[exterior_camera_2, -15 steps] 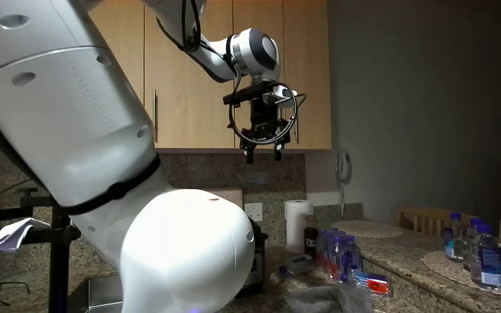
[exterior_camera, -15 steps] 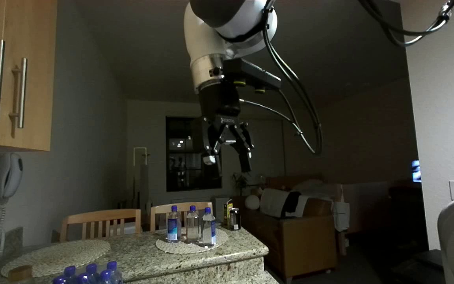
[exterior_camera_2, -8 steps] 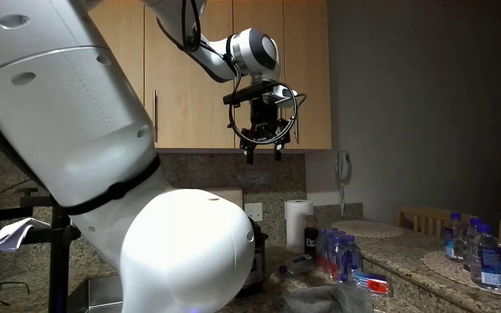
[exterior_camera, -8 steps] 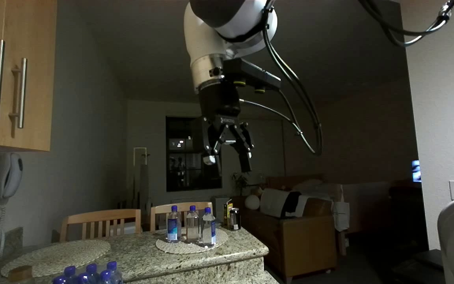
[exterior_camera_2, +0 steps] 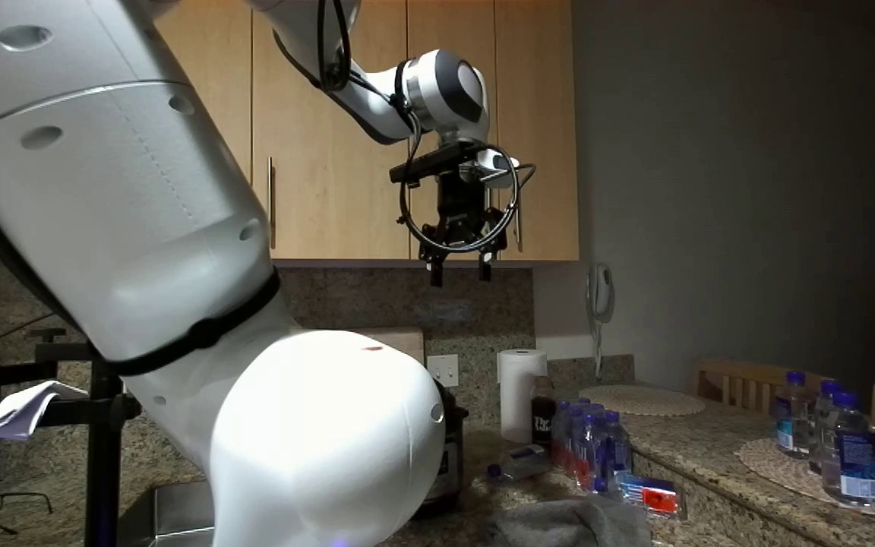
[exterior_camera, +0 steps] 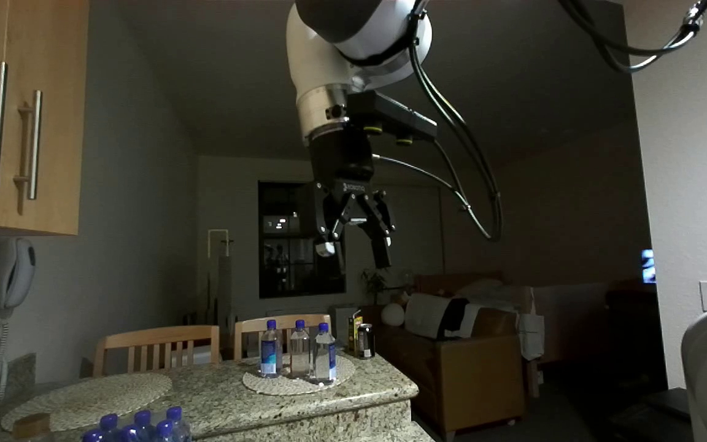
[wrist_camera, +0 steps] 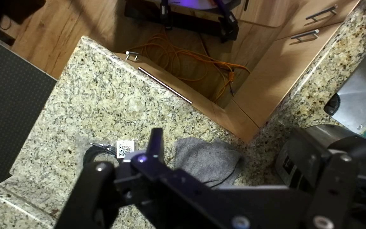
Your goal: Move the grey towel to the right.
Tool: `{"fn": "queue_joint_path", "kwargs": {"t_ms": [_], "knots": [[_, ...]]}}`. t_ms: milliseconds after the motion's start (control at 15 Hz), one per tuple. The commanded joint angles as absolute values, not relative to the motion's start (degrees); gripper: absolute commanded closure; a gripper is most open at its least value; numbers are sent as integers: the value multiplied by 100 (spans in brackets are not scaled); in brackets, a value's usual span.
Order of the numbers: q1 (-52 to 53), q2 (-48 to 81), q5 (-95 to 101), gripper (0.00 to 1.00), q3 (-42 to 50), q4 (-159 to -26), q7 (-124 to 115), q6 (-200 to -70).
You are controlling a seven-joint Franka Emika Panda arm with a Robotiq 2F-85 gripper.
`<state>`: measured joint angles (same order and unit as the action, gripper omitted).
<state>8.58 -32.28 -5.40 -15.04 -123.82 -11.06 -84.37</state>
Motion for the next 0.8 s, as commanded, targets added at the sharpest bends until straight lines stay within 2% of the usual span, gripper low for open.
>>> {"fn": "queue_joint_path", "kwargs": {"t_ms": [0, 733], "knots": [[912, -3008, -604, 0, -1608, -12343, -1287, -8782], [811, -1331, -383, 0, -1908, -12742, -2532, -11387]]}}
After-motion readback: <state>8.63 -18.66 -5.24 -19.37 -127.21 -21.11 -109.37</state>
